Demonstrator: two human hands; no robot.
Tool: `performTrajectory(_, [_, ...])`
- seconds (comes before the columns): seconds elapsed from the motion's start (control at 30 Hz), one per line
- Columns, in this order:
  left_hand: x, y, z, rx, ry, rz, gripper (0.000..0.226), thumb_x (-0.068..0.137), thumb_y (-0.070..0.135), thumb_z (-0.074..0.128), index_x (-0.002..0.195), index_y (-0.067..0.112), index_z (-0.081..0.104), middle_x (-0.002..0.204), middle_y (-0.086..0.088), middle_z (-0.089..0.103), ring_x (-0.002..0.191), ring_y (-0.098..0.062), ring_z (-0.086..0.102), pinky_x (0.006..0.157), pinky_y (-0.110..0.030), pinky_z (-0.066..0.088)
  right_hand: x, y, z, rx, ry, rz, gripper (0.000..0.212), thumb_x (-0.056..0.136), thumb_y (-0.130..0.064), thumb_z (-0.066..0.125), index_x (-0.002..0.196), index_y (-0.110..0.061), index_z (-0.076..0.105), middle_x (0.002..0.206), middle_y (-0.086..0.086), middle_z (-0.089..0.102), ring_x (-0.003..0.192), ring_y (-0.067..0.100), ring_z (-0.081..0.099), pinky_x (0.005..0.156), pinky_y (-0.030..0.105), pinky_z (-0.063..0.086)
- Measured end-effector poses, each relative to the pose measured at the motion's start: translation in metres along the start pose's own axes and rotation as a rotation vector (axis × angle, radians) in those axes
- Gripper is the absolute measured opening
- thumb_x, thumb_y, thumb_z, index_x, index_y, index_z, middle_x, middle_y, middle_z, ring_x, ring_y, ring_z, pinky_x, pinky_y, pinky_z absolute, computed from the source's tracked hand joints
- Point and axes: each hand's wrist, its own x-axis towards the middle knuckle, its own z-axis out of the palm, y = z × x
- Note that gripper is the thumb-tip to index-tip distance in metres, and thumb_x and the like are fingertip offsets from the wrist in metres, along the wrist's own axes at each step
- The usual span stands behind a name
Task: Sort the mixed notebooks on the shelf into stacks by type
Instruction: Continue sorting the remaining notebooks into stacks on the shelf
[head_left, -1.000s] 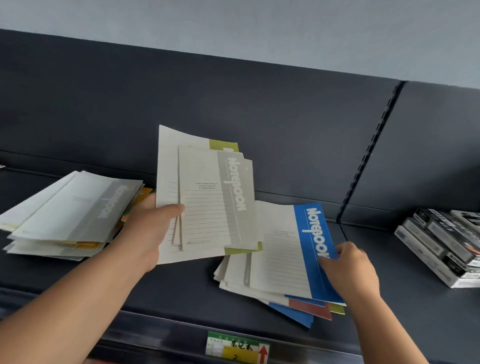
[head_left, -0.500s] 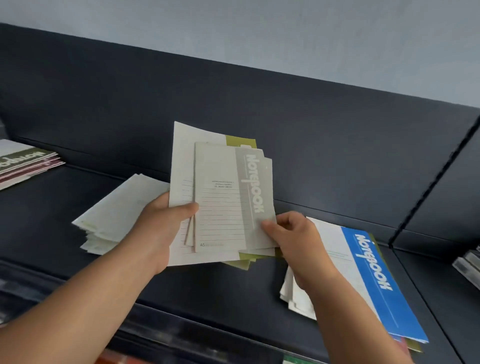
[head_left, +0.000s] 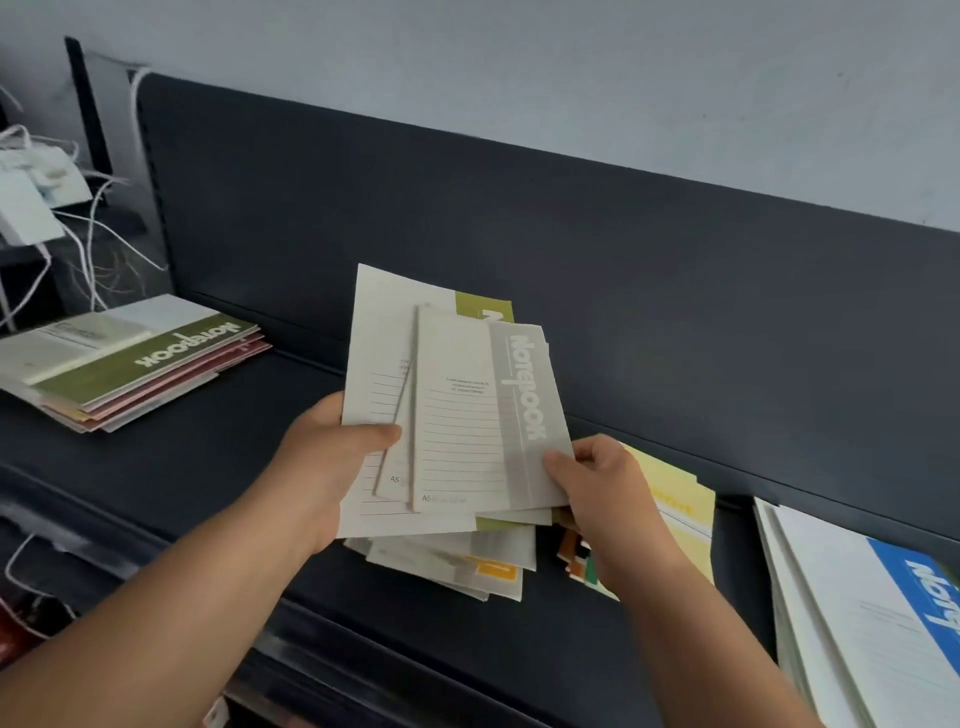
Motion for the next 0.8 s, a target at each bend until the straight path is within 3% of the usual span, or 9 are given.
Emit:
performTrajectory(0.1, [0.014, 0.003, -0.012, -0.009, -0.010, -0.009, 0.027, 0.088, 0.000, 0.063, 0.102, 0.022, 0.068, 0.097, 0.000, 0.075, 0.090, -0.023, 0.069, 0.067, -0.038, 0.054, 0.001, -0.007, 0.019, 0.063, -0.064, 0.025, 0.022, 0.090, -0.020, 0.067, 0.109, -0.018, 0.058, 0.101, 0.000, 0.071, 0.091, 0.020, 0.070, 0.078, 0.040, 0.061])
performTrajectory(0.17, [0.020, 0.005, -0.018, -0.003, -0.025, -0.010, 0.024, 0.090, 0.003, 0.061, 0.098, 0.025, 0.068, 0.092, 0.001, 0.076, 0.086, -0.022, 0.070, 0.064, -0.036, 0.054, 0.002, -0.009, 0.030, 0.045, -0.067, 0.031, 0.029, 0.088, -0.020, 0.071, 0.114, -0.018, 0.059, 0.103, -0.002, 0.072, 0.092, 0.017, 0.071, 0.081, 0.040, 0.060])
performTrajectory(0.3, [0.032, 0.007, -0.029, -0.007, -0.027, -0.036, 0.023, 0.094, 0.008, 0.055, 0.098, 0.027, 0.068, 0.095, -0.002, 0.075, 0.089, -0.027, 0.069, 0.070, -0.046, 0.056, 0.003, -0.011, 0.043, 0.057, -0.040, 0.072, 0.028, 0.088, -0.015, 0.071, 0.113, -0.017, 0.060, 0.106, 0.000, 0.071, 0.096, 0.021, 0.069, 0.086, 0.043, 0.059])
performTrajectory(0.37, [0.036, 0.009, -0.034, -0.002, -0.017, -0.030, 0.023, 0.095, 0.008, 0.054, 0.098, 0.027, 0.068, 0.097, -0.002, 0.073, 0.090, -0.026, 0.067, 0.069, -0.043, 0.054, 0.004, -0.010, 0.047, 0.043, 0.003, 0.078, 0.027, 0.088, -0.011, 0.070, 0.112, -0.017, 0.059, 0.105, 0.000, 0.070, 0.095, 0.021, 0.067, 0.087, 0.043, 0.058])
performTrajectory(0.57, [0.047, 0.012, -0.051, 0.008, 0.023, 0.047, 0.023, 0.096, 0.009, 0.054, 0.098, 0.029, 0.067, 0.094, 0.004, 0.072, 0.086, -0.019, 0.067, 0.058, -0.032, 0.051, 0.008, 0.002, 0.055, -0.065, 0.105, 0.056, 0.023, 0.091, -0.010, 0.065, 0.109, -0.019, 0.054, 0.103, -0.004, 0.063, 0.091, 0.015, 0.062, 0.069, 0.027, 0.054])
performTrajectory(0.7, [0.055, 0.015, -0.068, -0.020, 0.080, 0.091, 0.027, 0.096, 0.007, 0.053, 0.092, 0.031, 0.066, 0.091, 0.006, 0.071, 0.084, -0.018, 0.067, 0.057, -0.030, 0.050, 0.014, 0.012, 0.060, -0.213, 0.164, 0.053, 0.025, 0.092, -0.015, 0.065, 0.111, -0.021, 0.050, 0.105, -0.003, 0.062, 0.098, 0.021, 0.062, 0.081, 0.036, 0.057])
performTrajectory(0.8, [0.059, 0.016, -0.082, -0.053, 0.123, 0.099, 0.028, 0.096, 0.006, 0.054, 0.092, 0.031, 0.066, 0.092, 0.005, 0.072, 0.086, -0.021, 0.068, 0.060, -0.033, 0.052, 0.019, 0.019, 0.062, -0.319, 0.191, 0.058, 0.026, 0.092, -0.018, 0.064, 0.115, -0.019, 0.052, 0.102, -0.006, 0.062, 0.091, 0.018, 0.063, 0.070, 0.031, 0.058])
